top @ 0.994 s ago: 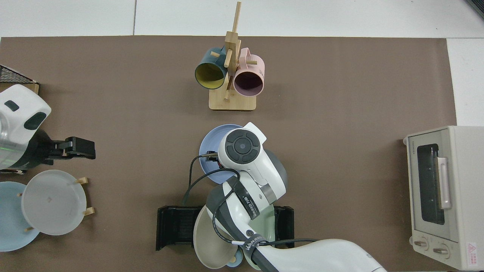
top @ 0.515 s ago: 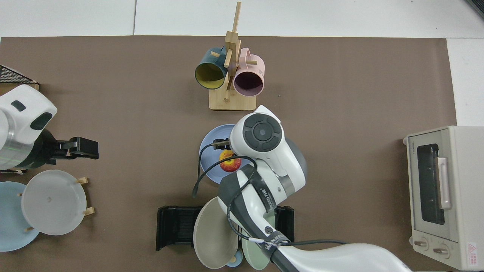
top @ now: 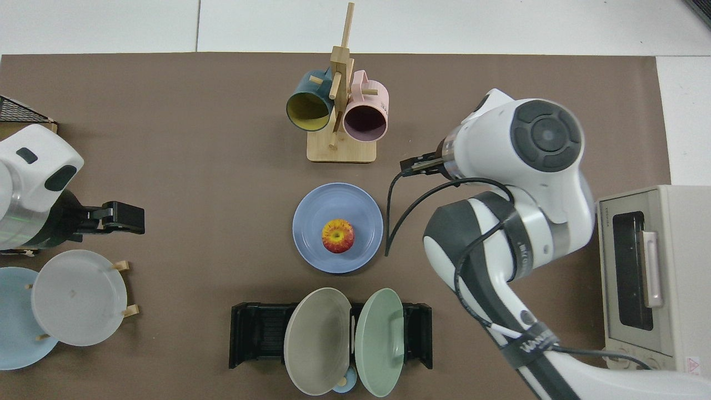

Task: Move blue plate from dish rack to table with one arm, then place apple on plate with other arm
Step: 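Open the right gripper and lift it away from the apple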

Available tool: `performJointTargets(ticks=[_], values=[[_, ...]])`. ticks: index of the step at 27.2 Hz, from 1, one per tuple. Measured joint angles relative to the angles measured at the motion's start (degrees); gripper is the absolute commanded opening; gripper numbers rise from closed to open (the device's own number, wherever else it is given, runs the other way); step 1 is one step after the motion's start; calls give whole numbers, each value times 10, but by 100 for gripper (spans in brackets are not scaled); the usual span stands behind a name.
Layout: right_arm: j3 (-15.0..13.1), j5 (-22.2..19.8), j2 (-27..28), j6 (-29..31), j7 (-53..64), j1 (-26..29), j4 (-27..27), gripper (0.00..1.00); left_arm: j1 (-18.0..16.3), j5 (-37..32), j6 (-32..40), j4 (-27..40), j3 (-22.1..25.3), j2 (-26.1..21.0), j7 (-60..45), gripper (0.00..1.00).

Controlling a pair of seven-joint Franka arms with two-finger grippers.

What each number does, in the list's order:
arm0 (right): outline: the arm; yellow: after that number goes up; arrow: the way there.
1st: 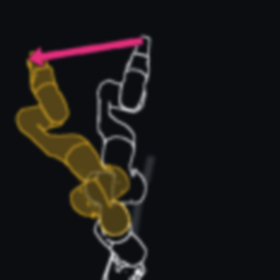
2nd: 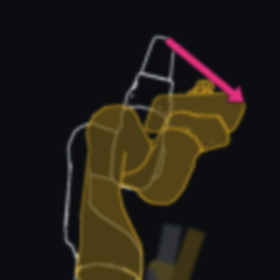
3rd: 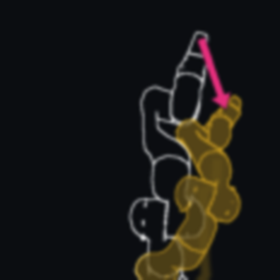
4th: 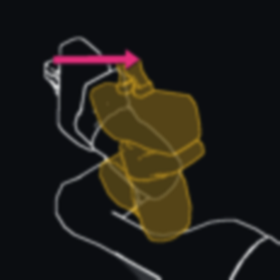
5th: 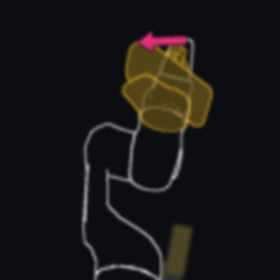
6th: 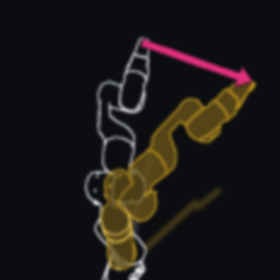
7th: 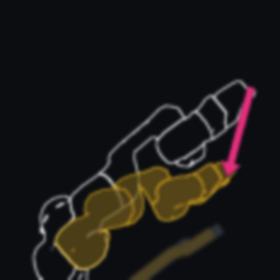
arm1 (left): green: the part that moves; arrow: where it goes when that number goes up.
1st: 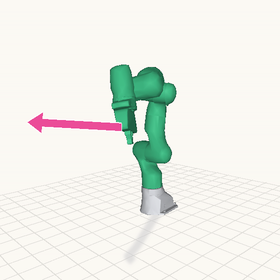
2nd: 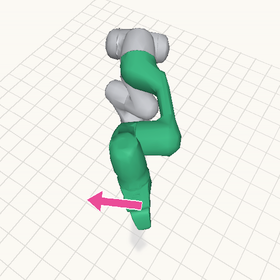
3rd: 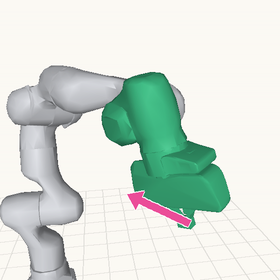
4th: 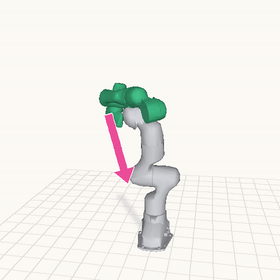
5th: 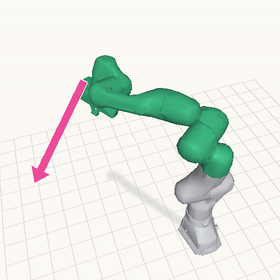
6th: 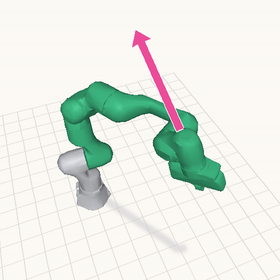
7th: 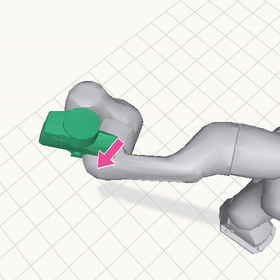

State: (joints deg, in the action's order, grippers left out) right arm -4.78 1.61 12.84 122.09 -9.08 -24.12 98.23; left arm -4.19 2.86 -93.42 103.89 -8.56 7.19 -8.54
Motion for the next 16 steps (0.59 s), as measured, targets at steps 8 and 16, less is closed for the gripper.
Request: performJointTargets(ticks=[8,16], values=[[-1,-1,-46,-42,110,93,0,100,0,0,0,0,0,0,0,100],[-1,-1,-79,-92,173,180,0,100,0,0,-1,0,0,0,0,100]])
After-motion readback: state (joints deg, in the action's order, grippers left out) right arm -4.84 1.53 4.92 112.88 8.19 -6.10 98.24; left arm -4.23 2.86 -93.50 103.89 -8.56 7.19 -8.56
